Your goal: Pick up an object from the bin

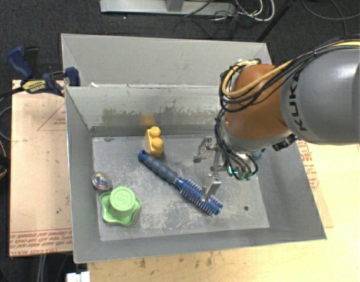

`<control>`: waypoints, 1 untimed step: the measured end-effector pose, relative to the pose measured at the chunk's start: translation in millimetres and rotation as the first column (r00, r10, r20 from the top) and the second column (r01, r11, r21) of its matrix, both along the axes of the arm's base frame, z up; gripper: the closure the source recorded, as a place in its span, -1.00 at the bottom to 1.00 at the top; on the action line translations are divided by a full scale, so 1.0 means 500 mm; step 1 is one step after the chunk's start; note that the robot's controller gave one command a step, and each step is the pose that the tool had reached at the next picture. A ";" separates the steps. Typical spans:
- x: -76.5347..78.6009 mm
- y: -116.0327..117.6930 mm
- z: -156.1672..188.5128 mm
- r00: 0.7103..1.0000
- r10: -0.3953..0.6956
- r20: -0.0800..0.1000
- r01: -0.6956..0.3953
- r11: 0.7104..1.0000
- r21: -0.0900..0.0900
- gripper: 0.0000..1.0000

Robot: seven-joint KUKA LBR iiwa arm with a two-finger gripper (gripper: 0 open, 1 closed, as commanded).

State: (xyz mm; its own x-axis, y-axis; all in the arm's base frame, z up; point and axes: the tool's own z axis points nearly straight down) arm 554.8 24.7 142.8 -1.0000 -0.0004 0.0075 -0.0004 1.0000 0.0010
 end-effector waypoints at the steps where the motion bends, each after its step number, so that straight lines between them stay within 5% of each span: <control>1: 0.042 0.108 -0.136 0.986 0.168 0.012 -0.168 0.986 -0.002 -1.00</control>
Offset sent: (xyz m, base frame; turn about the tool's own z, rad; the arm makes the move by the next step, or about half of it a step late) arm 0.0178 0.0537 -0.0728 -0.1690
